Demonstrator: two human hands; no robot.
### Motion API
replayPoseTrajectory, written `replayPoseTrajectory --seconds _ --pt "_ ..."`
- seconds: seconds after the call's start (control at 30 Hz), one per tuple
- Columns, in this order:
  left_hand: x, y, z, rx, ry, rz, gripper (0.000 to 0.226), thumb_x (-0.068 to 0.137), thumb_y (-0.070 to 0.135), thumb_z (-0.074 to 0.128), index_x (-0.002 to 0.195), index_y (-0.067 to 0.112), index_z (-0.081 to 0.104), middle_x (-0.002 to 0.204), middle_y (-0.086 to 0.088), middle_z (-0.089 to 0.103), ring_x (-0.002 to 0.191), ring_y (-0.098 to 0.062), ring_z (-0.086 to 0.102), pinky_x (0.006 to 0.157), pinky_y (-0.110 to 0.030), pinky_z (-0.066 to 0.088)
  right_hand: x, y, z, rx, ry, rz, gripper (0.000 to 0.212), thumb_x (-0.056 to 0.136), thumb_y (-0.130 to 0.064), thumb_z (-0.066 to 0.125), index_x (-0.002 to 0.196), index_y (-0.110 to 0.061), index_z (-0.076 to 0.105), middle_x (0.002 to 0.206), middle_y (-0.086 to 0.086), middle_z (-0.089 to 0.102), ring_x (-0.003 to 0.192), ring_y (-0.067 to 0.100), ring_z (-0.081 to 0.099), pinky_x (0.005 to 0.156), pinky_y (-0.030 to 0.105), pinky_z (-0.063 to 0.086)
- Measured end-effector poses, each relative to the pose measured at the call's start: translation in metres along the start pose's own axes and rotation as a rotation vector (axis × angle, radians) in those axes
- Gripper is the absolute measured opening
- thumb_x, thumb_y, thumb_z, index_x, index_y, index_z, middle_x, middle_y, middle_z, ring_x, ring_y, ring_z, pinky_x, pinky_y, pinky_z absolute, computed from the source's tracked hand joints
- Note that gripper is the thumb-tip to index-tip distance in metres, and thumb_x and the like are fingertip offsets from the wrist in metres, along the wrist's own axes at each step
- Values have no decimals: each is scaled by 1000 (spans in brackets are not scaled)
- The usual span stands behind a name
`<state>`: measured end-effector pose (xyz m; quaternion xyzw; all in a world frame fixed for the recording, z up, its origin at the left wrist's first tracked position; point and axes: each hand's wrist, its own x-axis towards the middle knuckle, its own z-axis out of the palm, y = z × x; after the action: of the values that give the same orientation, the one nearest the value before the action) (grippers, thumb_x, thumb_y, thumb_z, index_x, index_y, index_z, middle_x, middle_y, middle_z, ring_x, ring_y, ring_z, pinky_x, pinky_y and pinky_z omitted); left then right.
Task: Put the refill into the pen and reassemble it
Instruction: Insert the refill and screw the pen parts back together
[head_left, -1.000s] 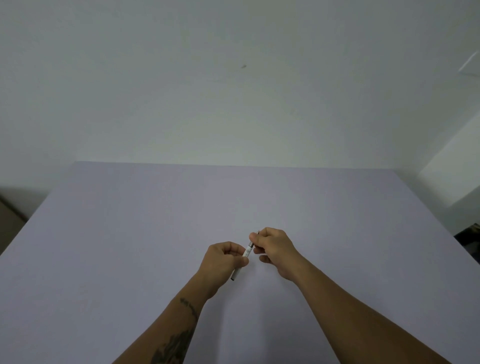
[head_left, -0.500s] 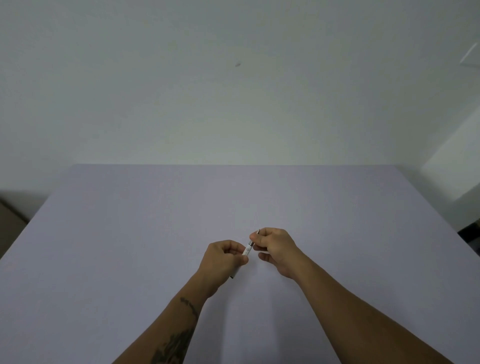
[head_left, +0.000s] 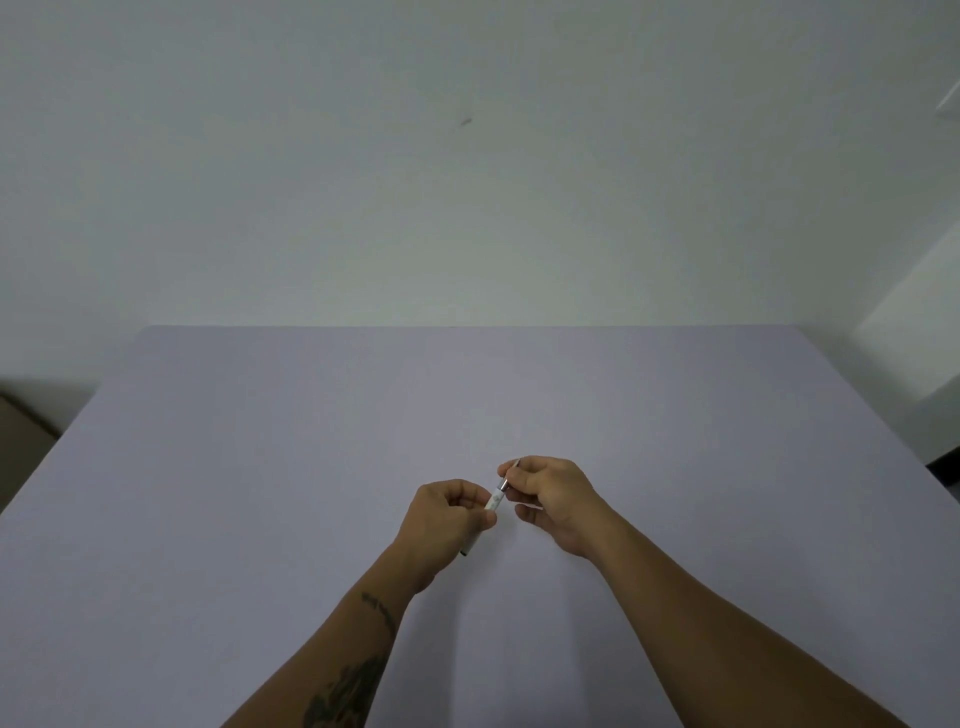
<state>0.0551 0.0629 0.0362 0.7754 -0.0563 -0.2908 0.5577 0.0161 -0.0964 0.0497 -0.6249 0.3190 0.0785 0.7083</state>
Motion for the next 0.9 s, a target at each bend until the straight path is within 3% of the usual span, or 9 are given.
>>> replayPoseTrajectory --seconds 0.13,0.23,0.37,0.47,0.6,0.73,0.83,0.9 --pt "3 -2 10 66 95 7 9 77 9 74 76 17 73 71 1 66 62 -14 57 57 -25 50 9 5 4 -77 119 -45 19 87 -19 71 70 -13 65 78 6 65 74 18 60 66 29 52" --pt "6 -2 16 106 142 16 10 79 8 73 76 18 72 72 0 65 59 -13 55 56 -25 47 13 9 6 -144 156 -94 20 86 -23 71 70 -13 64 72 4 63 67 16 57 62 29 52" --pt "11 -1 14 81 124 -8 8 78 9 72 77 17 72 71 0 65 61 -14 56 59 -28 49 16 7 0 19 7 -27 10 90 -19 67 86 -14 75 83 3 68 75 16 61 67 29 53" --pt "15 -1 13 68 121 -27 8 78 9 73 77 17 73 70 0 65 61 -14 56 60 -28 48 21 7 -9 114 -77 22 20 96 -12 59 97 -13 78 91 4 70 85 19 62 73 31 53" --pt "21 -4 18 89 145 -50 9 76 9 74 75 18 73 70 2 66 57 -12 55 56 -25 46 30 12 -7 73 17 25 16 94 -13 61 89 -11 76 90 7 69 83 19 61 72 30 54" --pt "24 -8 27 189 215 -35 10 78 9 73 76 19 72 74 3 67 57 -9 54 52 -19 42 40 21 1 -57 147 -9 17 87 -20 68 76 -7 69 74 7 58 70 19 52 66 32 49" --pt "27 -11 29 217 220 -40 11 79 10 72 77 20 71 75 3 67 60 -10 55 54 -21 42 45 25 2 -74 120 -15 17 87 -21 67 76 -8 65 77 8 56 71 18 52 66 33 47" --pt "30 -12 28 210 198 -43 10 80 9 71 78 19 71 75 3 66 60 -10 54 55 -20 42 46 25 -1 39 18 55 10 89 -18 65 83 -11 70 82 6 61 75 18 56 67 32 48"
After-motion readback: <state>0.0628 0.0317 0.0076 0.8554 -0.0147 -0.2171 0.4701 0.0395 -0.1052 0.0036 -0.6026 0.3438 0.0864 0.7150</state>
